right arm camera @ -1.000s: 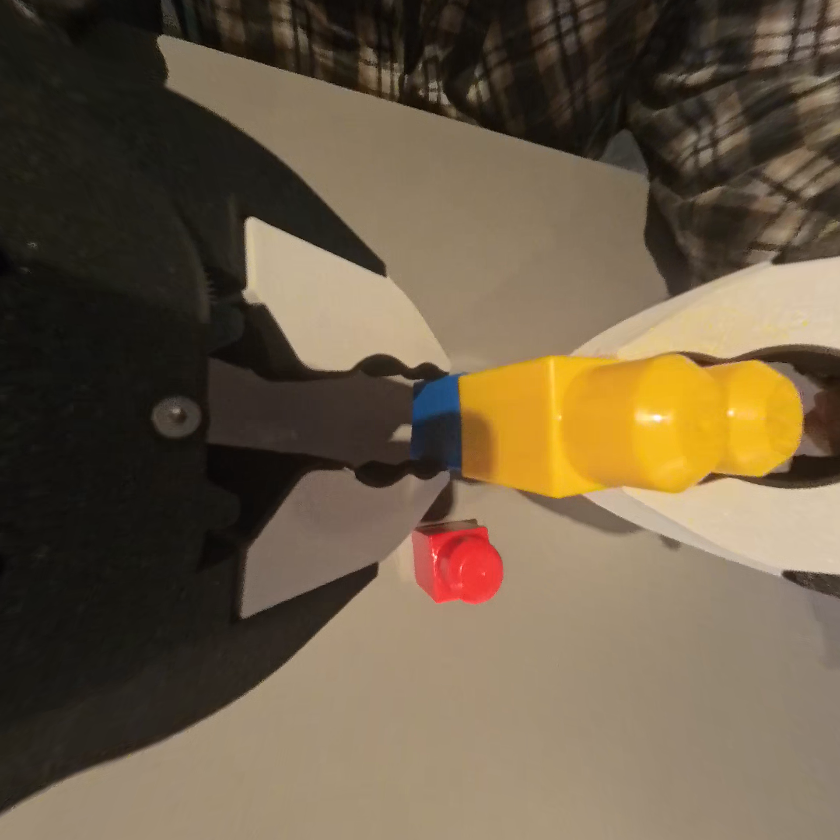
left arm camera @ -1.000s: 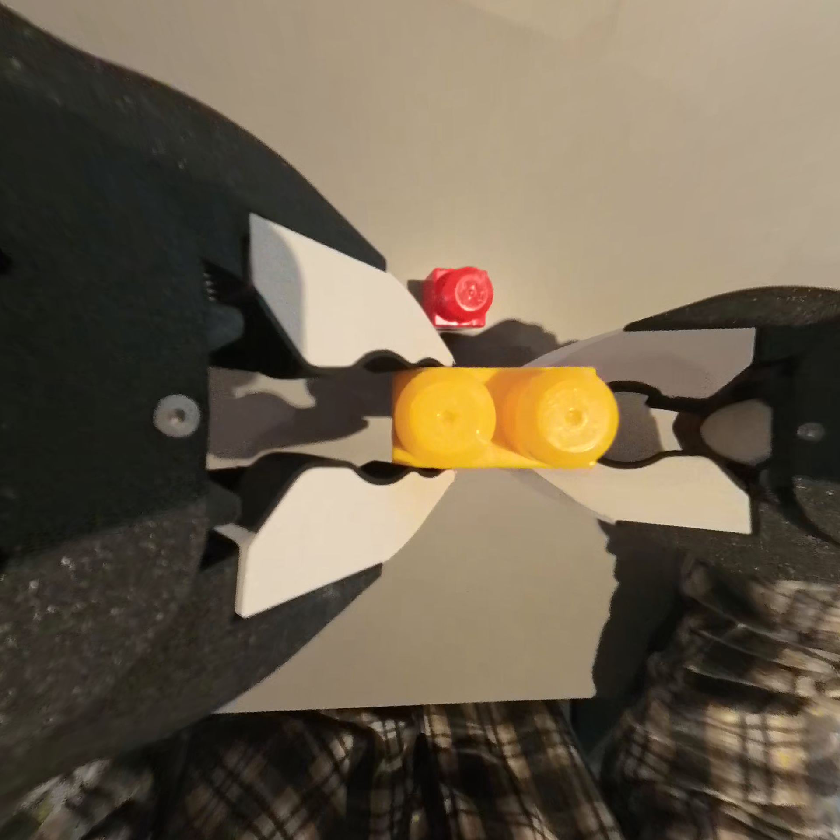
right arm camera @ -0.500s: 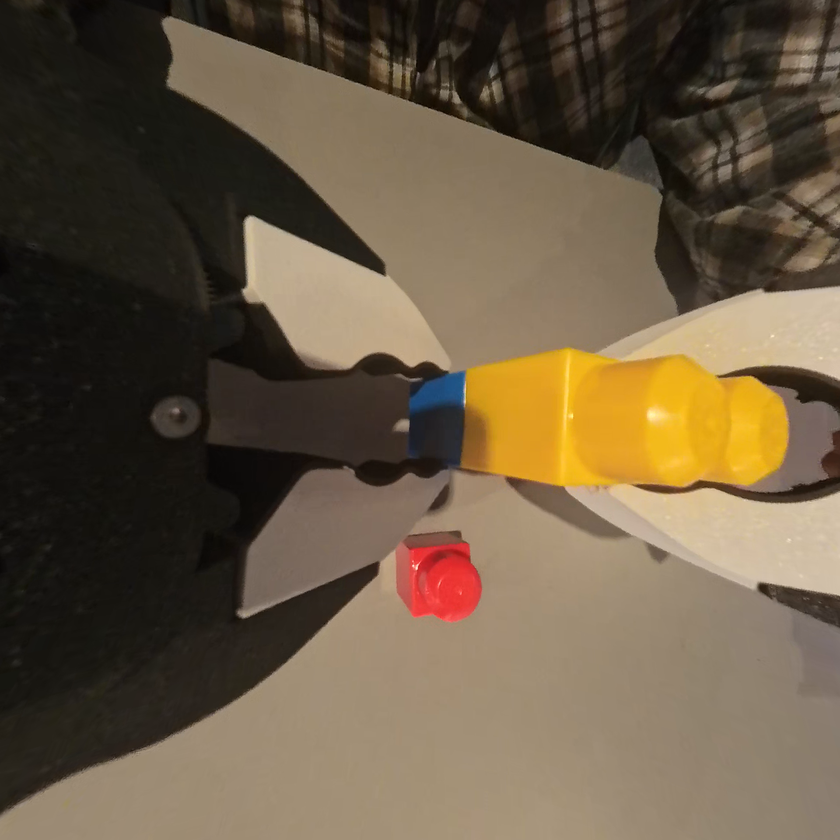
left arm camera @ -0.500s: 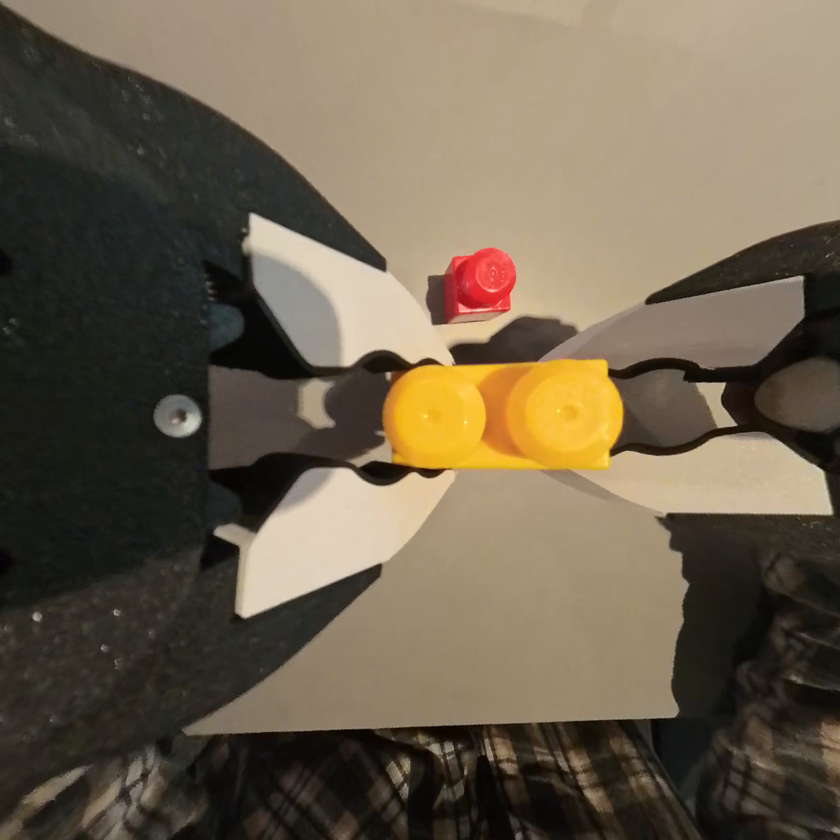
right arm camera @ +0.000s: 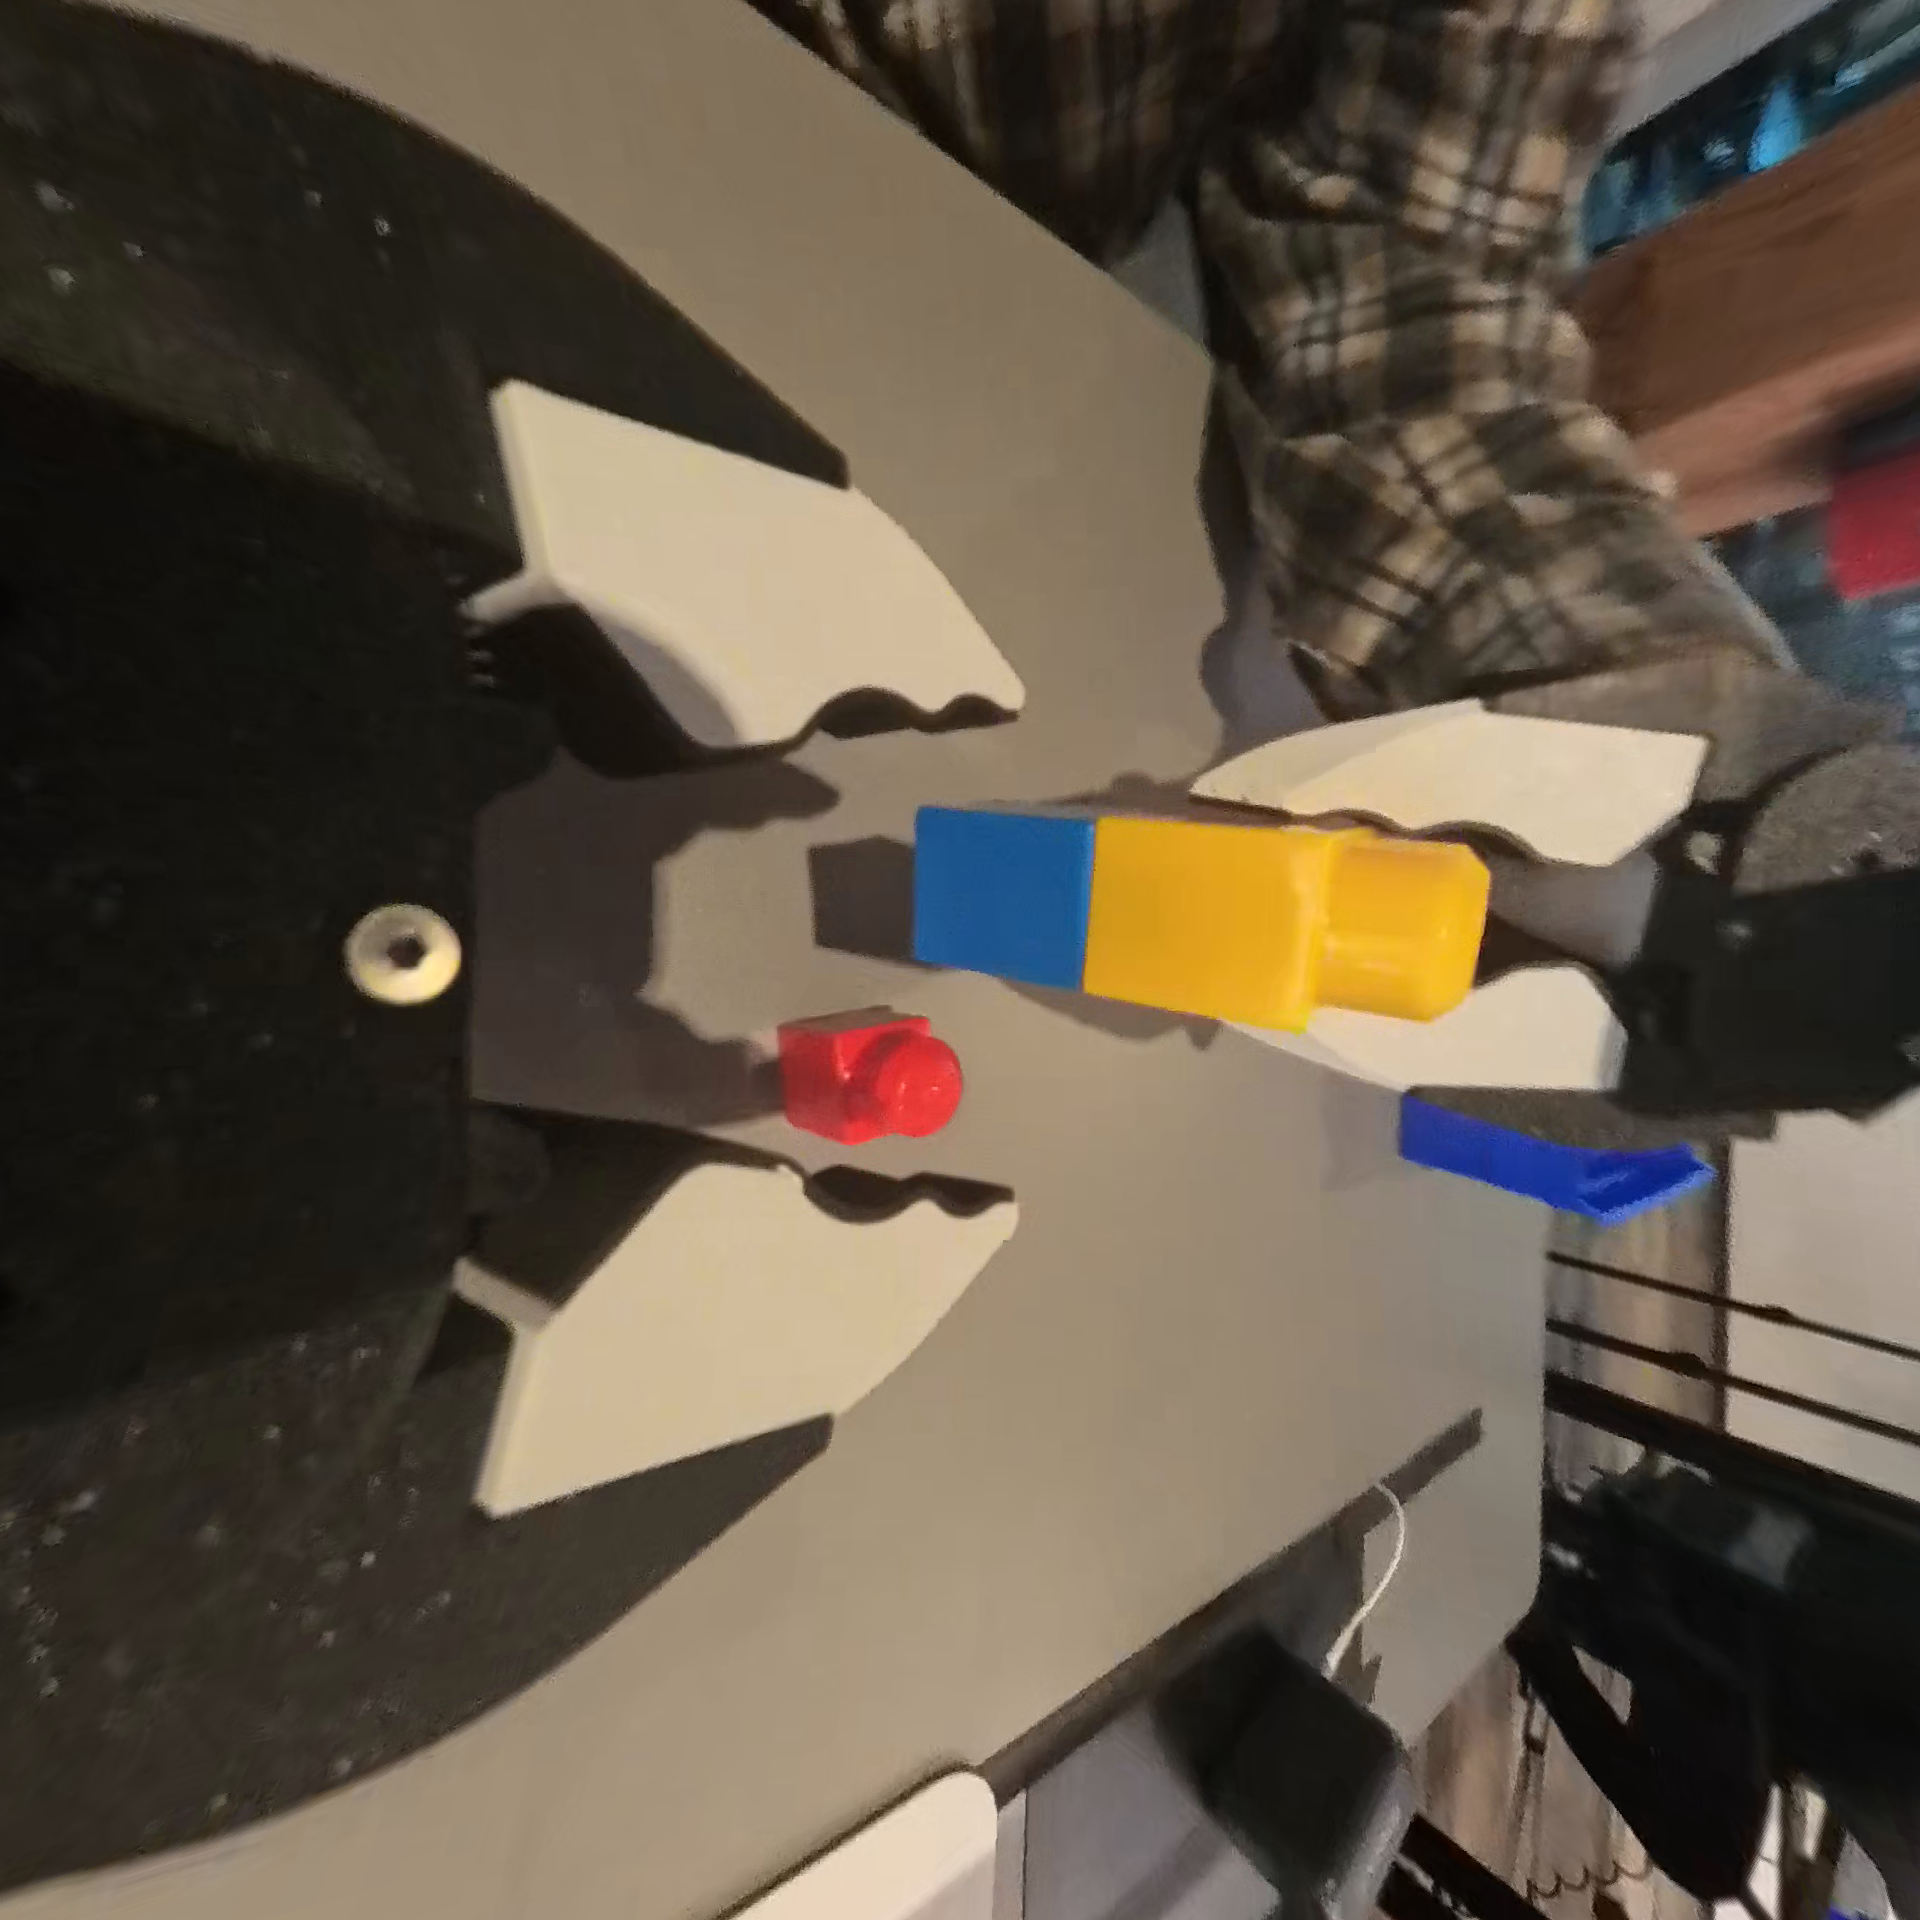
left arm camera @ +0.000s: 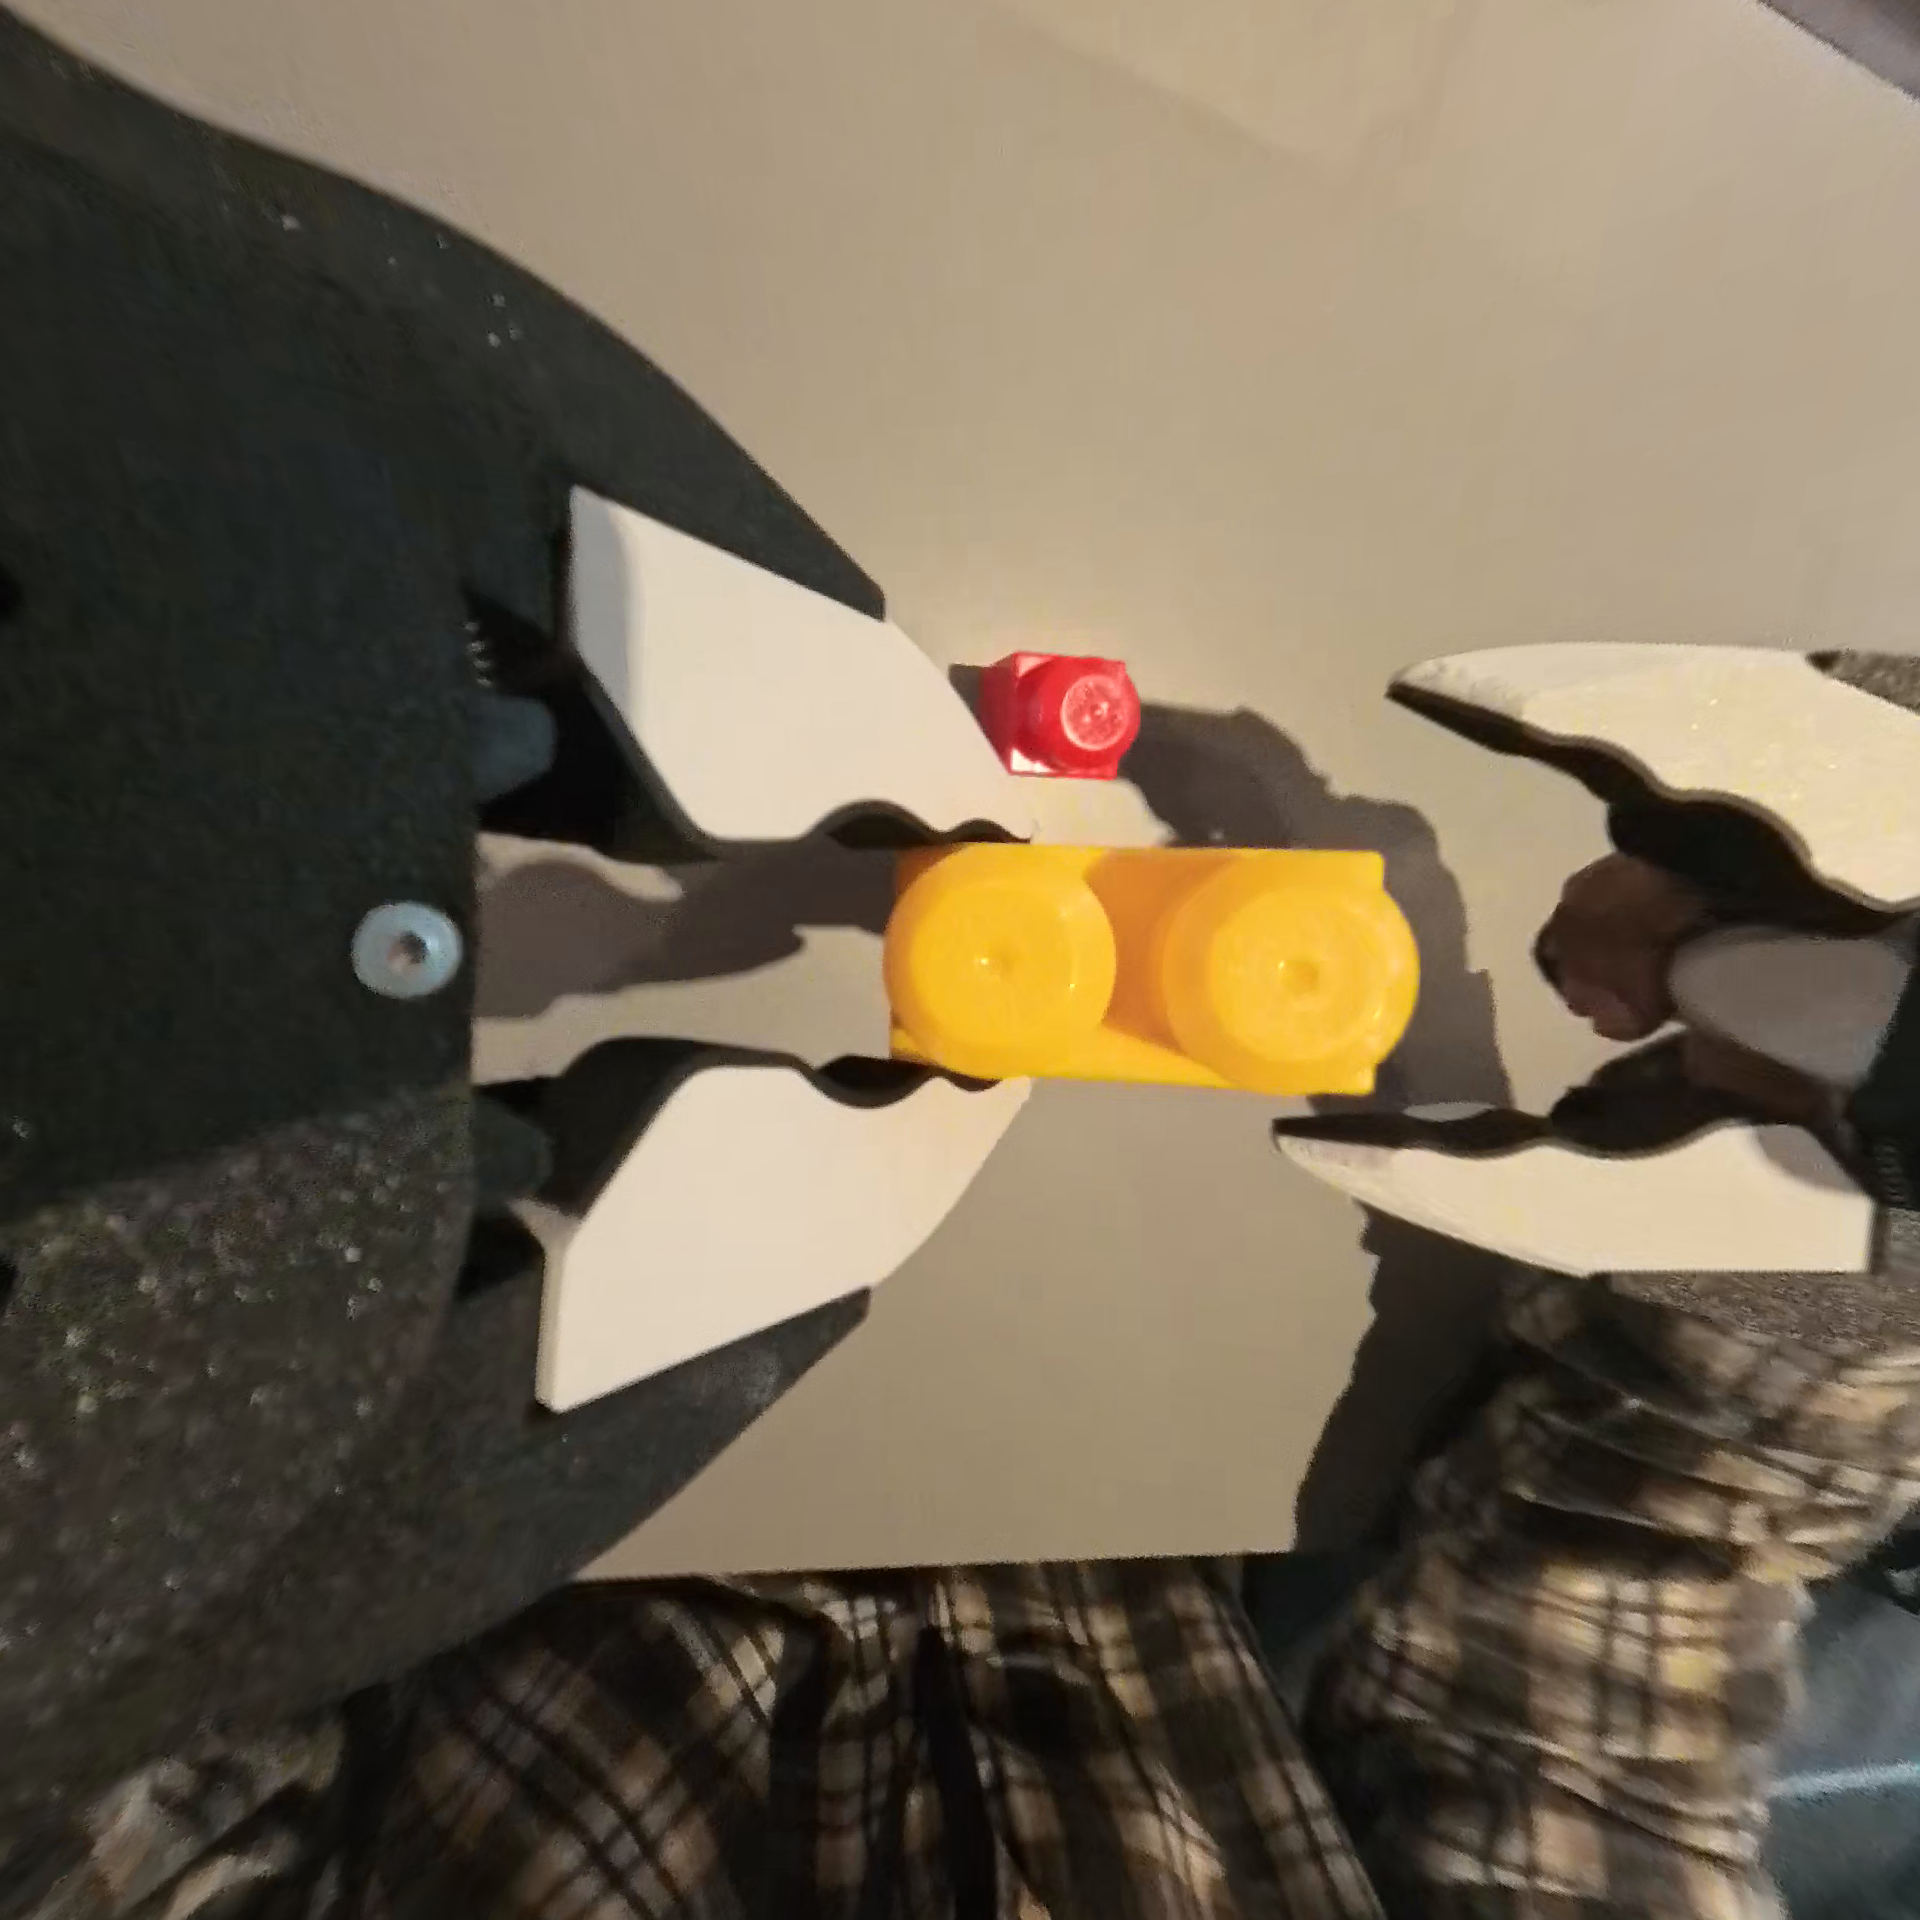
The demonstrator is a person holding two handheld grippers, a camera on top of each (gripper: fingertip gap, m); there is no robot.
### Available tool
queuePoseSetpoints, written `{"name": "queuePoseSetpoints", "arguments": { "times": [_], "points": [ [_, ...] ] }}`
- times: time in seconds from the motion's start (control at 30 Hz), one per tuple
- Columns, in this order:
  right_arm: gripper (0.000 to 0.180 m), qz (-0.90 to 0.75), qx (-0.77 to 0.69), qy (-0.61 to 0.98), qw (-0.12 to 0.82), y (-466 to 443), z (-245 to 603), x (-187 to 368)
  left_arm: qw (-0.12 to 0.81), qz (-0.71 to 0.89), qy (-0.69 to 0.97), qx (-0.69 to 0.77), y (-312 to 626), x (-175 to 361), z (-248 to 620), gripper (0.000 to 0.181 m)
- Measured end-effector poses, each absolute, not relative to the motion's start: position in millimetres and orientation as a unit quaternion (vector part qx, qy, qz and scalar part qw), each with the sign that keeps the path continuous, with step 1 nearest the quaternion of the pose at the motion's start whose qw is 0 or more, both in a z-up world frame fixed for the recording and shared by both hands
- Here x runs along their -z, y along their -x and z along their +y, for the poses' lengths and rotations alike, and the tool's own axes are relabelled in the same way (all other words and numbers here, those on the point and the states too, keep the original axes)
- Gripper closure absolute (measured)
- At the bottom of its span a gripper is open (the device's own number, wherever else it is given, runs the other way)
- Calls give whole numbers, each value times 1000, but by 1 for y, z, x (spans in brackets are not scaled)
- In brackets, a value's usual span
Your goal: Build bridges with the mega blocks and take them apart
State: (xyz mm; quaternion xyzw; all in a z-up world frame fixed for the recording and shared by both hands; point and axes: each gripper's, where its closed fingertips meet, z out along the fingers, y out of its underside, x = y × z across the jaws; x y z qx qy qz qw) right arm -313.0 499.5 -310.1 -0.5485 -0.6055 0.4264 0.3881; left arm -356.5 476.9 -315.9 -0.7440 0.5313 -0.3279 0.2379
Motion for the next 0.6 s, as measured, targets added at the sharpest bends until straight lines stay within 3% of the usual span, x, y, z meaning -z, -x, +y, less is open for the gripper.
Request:
{"name": "queuePoseSetpoints", "arguments": {
  "times": [0.17,0.27,0.37,0.6],
  "points": [
    [103,-567,-505,555,340,328,488,306,237,502,759,339,354,309,477,144],
    [116,-566,-527,556,304,333,478,306,222,504,766,332,351,311,471,144],
    [142,-569,-539,554,282,333,471,303,211,516,763,328,346,313,465,143],
    [144,-571,-534,560,276,327,466,300,235,513,741,363,337,301,465,143]
  ]
}}
